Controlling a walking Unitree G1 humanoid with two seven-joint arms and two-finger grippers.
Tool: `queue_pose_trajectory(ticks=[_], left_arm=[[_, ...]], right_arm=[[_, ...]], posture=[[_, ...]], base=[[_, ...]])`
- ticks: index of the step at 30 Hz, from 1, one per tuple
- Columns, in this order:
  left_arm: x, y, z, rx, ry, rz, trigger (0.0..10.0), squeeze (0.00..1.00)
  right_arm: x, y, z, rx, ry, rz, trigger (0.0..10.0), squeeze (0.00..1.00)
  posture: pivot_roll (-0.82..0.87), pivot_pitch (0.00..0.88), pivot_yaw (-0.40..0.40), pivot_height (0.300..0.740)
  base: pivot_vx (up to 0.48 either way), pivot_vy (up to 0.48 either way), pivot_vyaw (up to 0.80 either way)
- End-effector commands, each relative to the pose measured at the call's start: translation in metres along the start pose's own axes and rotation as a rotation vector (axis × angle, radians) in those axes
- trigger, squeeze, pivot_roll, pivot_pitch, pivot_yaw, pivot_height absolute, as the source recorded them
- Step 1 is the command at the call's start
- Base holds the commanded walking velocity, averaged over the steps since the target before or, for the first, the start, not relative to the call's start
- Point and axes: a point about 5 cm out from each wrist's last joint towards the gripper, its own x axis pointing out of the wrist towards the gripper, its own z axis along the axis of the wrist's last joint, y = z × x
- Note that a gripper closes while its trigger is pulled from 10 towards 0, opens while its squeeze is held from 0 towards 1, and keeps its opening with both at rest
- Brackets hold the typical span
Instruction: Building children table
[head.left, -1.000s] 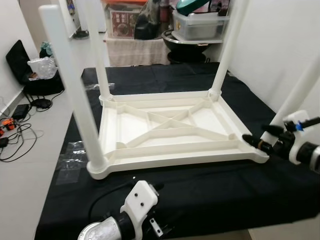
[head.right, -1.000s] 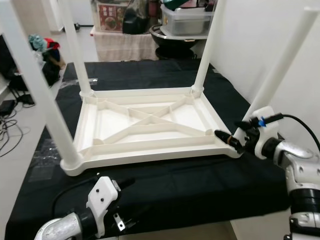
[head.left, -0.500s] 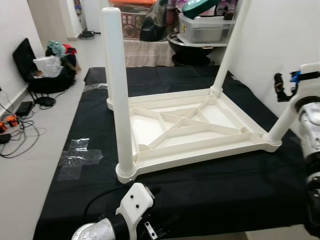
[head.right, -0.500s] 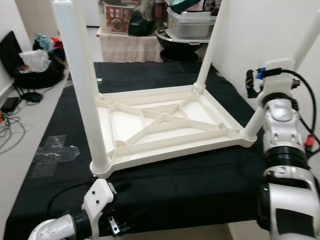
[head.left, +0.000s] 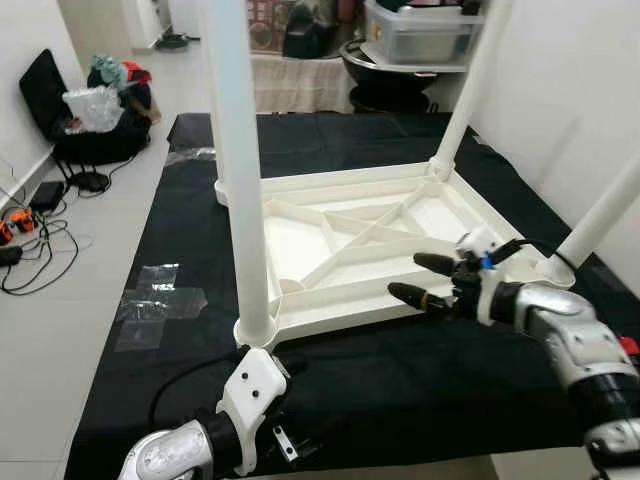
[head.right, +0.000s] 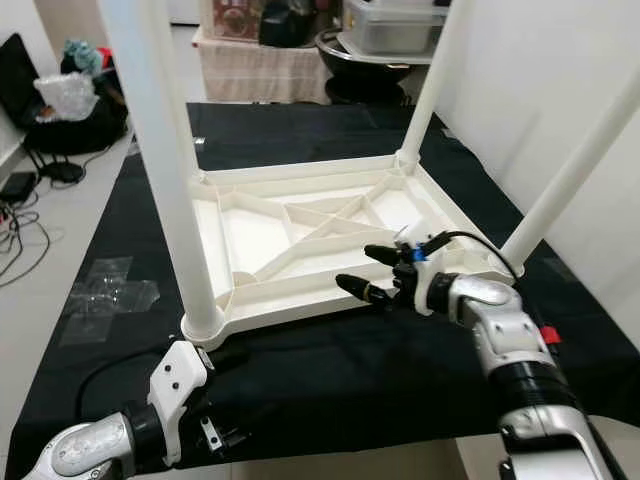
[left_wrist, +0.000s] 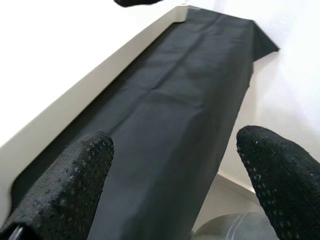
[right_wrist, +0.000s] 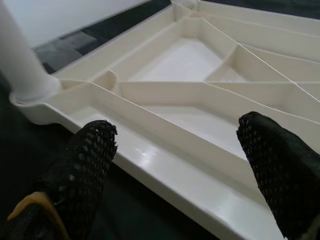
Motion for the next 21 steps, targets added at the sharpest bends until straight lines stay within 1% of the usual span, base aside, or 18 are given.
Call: queue_pose_trajectory(ticks=[1,3,4,5,6,7,8,9,11,12,13,14,15,17,20,21], left_arm=[[0.001,-0.004,-0.002,-0.016,0.011,-0.033,10.0,0.0],[0.0,-0.01,-0.006,-0.035,0.02,-0.051,10.0,0.0],[0.0,-0.01,-0.006,-0.035,0.02,-0.051,10.0,0.0],[0.0,-0.01,-0.007,-0.044,0.02,-0.048,10.0,0.0],[0.0,-0.01,-0.007,-0.044,0.02,-0.048,10.0,0.0],[0.0,-0.01,-0.007,-0.048,0.02,-0.046,10.0,0.0],[0.0,-0.01,-0.007,-0.05,0.018,-0.045,10.0,0.0],[0.0,-0.01,-0.007,-0.05,0.018,-0.045,10.0,0.0],[0.0,-0.011,-0.005,-0.051,0.012,-0.047,10.0,0.0],[0.0,-0.011,-0.005,-0.051,0.012,-0.047,10.0,0.0],[0.0,-0.011,-0.005,-0.051,0.01,-0.048,10.0,0.0],[0.001,-0.011,-0.004,-0.051,0.008,-0.049,10.0,0.0],[0.001,-0.01,-0.003,-0.05,0.002,-0.046,10.0,0.0],[0.001,-0.009,-0.002,-0.045,-0.002,-0.04,10.0,0.0],[0.001,-0.009,-0.002,-0.042,-0.002,-0.038,10.0,0.0],[0.001,-0.009,-0.002,-0.04,-0.003,-0.036,10.0,0.0]], right_arm=[[-0.002,0.005,0.003,0.037,-0.028,0.064,10.0,0.0],[-0.002,0.016,0.022,0.092,-0.144,0.185,10.0,0.0],[-0.002,0.016,0.022,0.092,-0.144,0.185,10.0,0.0],[0.002,0.026,0.03,0.086,-0.177,0.259,10.0,0.0],[0.002,0.026,0.03,0.086,-0.177,0.259,10.0,0.0],[0.009,0.037,0.037,0.066,-0.197,0.322,10.0,0.0],[0.016,0.044,0.042,0.037,-0.213,0.338,10.0,0.0],[0.016,0.044,0.042,0.037,-0.213,0.338,10.0,0.0],[0.043,0.052,0.059,-0.008,-0.257,0.261,10.0,0.0],[0.043,0.052,0.059,-0.008,-0.257,0.261,10.0,0.0],[0.05,0.054,0.066,-0.021,-0.276,0.235,10.0,0.0],[0.056,0.061,0.075,-0.035,-0.31,0.257,10.0,0.0],[0.059,0.069,0.085,-0.05,-0.338,0.306,10.0,0.0],[0.061,0.079,0.098,-0.074,-0.366,0.364,10.0,0.0],[0.062,0.081,0.101,-0.084,-0.373,0.37,10.0,0.0],[0.063,0.081,0.105,-0.083,-0.38,0.378,10.0,0.0]], posture=[[0.05,0.008,-0.089,0.74],[0.05,0.01,-0.084,0.74],[0.05,0.01,-0.084,0.74],[0.05,0.01,-0.087,0.74],[0.05,0.01,-0.087,0.74],[0.06,0.012,-0.087,0.74],[0.06,0.012,-0.087,0.74],[0.06,0.012,-0.087,0.74],[0.06,0.012,-0.085,0.74],[0.06,0.012,-0.085,0.74],[0.06,0.012,-0.085,0.74],[0.06,0.013,-0.084,0.74],[0.06,0.013,-0.086,0.74],[0.06,0.015,-0.086,0.74],[0.06,0.015,-0.086,0.74],[0.06,0.015,-0.09,0.74]], base=[[0.0,0.0,0.0],[0.0,0.0,0.0],[0.0,0.0,0.0],[0.0,0.0,0.0],[0.0,0.0,0.0],[0.0,0.0,0.0],[0.0,0.0,0.0],[0.0,0.0,0.0],[0.0,0.0,0.0],[0.0,0.0,0.0],[0.0,0.0,0.0],[0.0,0.0,0.0],[0.0,0.0,0.0],[0.0,0.0,0.0],[0.0,0.0,0.0],[0.0,0.0,0.0]])
